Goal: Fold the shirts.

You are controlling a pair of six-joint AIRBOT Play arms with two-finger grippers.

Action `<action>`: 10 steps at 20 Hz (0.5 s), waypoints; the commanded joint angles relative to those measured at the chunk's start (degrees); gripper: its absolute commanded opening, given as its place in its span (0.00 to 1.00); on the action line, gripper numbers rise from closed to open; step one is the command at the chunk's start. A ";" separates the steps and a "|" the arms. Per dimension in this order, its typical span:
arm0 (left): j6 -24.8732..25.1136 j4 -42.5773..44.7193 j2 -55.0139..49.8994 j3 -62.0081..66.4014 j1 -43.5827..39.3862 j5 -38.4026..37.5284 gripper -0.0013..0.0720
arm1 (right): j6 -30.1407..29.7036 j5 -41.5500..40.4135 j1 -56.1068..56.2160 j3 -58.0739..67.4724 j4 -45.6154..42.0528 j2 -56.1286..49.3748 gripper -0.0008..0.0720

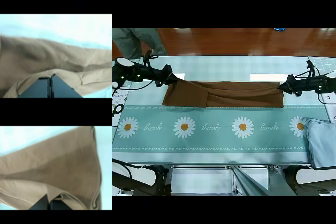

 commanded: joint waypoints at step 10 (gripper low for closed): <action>-1.68 -0.02 -7.48 5.49 0.44 -0.61 0.05 | 0.96 -5.51 0.22 4.37 0.81 -5.84 0.05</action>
